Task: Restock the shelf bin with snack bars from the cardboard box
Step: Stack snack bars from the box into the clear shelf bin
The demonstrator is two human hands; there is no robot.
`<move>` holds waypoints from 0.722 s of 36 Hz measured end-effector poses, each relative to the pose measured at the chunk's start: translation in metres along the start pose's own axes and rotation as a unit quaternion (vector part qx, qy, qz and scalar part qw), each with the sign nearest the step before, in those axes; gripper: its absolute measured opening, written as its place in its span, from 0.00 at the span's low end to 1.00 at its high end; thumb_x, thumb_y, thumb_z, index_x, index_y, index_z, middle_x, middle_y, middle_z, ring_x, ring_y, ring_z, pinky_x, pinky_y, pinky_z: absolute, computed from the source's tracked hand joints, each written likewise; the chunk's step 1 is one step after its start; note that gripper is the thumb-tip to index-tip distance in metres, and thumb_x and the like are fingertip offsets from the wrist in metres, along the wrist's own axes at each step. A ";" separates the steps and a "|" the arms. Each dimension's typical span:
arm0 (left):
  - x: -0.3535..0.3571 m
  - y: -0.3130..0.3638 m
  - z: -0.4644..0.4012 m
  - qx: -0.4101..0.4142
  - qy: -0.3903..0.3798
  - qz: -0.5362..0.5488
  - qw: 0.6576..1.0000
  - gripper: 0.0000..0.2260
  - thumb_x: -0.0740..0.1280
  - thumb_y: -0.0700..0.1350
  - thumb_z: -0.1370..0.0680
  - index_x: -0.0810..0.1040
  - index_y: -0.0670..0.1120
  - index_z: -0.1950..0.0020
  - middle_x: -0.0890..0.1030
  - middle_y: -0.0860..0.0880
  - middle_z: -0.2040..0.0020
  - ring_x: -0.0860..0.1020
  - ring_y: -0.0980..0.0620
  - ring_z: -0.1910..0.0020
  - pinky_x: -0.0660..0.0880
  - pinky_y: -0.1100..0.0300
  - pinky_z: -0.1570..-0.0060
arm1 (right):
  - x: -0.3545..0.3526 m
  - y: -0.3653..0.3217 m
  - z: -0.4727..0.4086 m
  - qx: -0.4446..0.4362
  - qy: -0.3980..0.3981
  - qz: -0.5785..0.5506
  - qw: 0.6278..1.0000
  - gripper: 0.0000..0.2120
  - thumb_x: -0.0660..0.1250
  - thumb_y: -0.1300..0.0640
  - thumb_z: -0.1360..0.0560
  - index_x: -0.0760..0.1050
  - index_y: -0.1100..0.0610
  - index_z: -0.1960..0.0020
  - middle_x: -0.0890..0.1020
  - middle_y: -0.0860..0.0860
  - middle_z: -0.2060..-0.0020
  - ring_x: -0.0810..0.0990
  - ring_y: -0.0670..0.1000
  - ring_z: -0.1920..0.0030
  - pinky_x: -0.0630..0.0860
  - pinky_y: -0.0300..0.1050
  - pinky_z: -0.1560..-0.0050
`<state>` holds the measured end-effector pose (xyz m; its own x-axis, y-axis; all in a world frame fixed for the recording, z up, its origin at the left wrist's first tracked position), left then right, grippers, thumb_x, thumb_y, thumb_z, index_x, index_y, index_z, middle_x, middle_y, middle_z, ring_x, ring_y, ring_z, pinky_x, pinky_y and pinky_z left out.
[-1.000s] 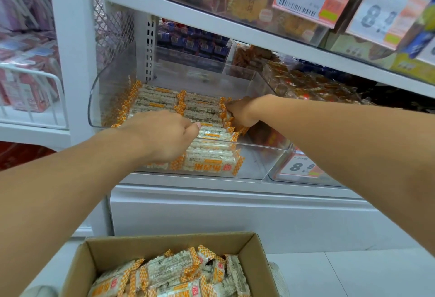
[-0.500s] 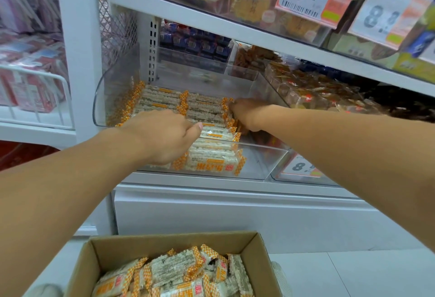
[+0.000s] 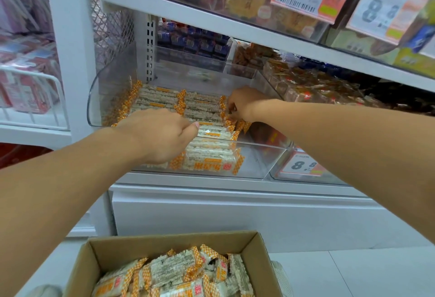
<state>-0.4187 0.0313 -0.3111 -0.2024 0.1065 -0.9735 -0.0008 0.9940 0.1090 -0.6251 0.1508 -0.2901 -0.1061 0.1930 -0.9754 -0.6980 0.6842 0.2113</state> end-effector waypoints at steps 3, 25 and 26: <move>0.000 -0.001 0.000 -0.007 0.000 -0.008 1.000 0.27 0.43 0.61 0.16 0.73 0.50 0.62 0.77 0.51 0.65 0.76 0.49 0.60 0.70 0.53 0.56 | -0.005 -0.002 0.003 -0.001 -0.050 0.029 0.998 0.19 0.76 0.47 0.27 0.79 0.55 0.41 0.82 0.53 0.45 0.79 0.55 0.50 0.75 0.45 0.52; -0.015 0.013 0.010 0.043 0.187 0.014 0.981 0.13 0.58 0.53 0.17 0.79 0.48 0.50 0.81 0.50 0.54 0.78 0.47 0.54 0.71 0.55 0.59 | -0.032 -0.012 0.067 0.034 0.050 0.005 0.998 0.03 0.63 0.64 0.23 0.76 0.60 0.53 0.81 0.59 0.53 0.79 0.60 0.55 0.78 0.50 0.55; -0.018 0.021 0.015 0.069 0.240 0.006 0.968 0.10 0.60 0.50 0.18 0.79 0.47 0.50 0.81 0.50 0.54 0.78 0.47 0.54 0.69 0.56 0.60 | -0.037 -0.016 0.089 0.045 0.156 -0.060 0.985 0.06 0.64 0.62 0.23 0.78 0.58 0.49 0.82 0.57 0.51 0.80 0.59 0.53 0.79 0.52 0.52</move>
<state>-0.4009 0.0502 -0.2946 -0.6330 0.1279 -0.7635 0.1279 0.9900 0.0598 -0.5470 0.1958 -0.2518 -0.2495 -0.1096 -0.9622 -0.6554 0.7506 0.0844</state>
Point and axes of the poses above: each hand's wrist, its own z-axis away from the middle knuckle, its own x-axis out of the palm, y = z × x, the point moved 3 cm from there along -z, towards the middle knuckle
